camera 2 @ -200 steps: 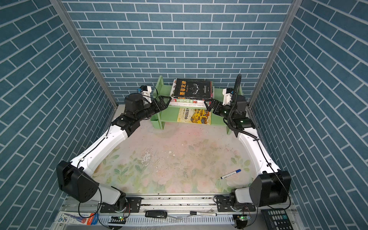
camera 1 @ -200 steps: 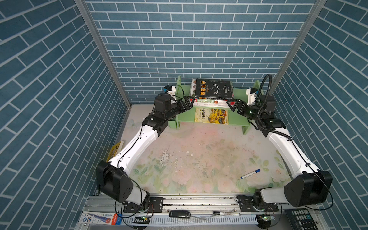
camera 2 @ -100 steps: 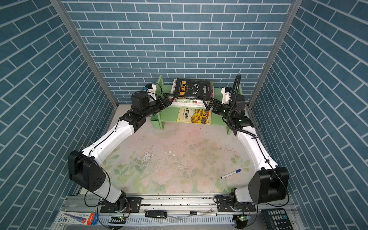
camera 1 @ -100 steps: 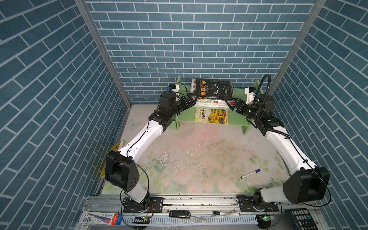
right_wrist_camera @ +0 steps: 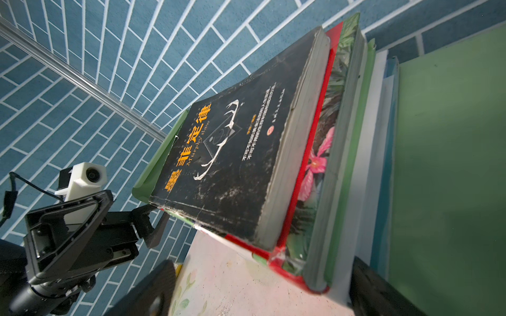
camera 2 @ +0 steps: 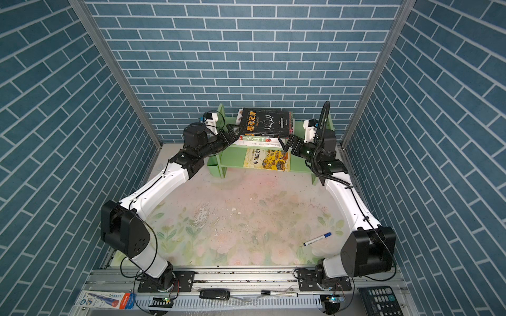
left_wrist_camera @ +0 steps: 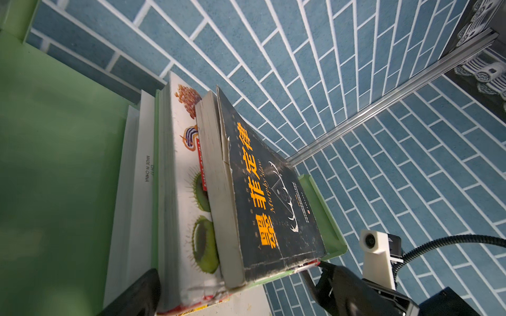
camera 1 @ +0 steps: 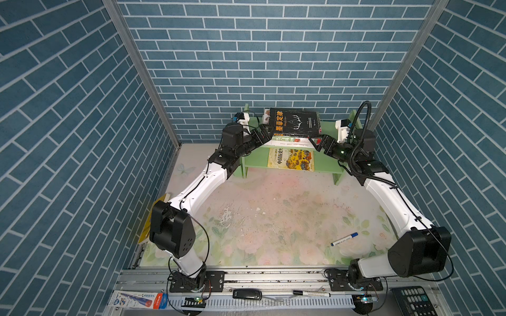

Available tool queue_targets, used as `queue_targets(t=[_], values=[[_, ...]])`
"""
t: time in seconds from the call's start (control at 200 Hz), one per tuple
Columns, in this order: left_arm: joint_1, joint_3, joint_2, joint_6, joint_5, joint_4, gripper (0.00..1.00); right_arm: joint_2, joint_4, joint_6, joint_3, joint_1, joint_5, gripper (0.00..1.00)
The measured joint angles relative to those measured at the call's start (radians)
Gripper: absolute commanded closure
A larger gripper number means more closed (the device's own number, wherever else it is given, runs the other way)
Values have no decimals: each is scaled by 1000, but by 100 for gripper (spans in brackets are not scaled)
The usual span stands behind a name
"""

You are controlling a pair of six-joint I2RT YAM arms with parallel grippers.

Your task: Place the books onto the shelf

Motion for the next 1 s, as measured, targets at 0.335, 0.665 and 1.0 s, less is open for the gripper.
queue_targets(t=[0.335,0.665,1.0], values=[[-7,11,26,-29,25,37,0,21,15,8,16,7,22,2],[-17,11,18,8,-2,12,0,22,18,7,16,35,116,2],[-16,23,-52,105,-96,-121,0,-8,9,-31,25,41,187,1]])
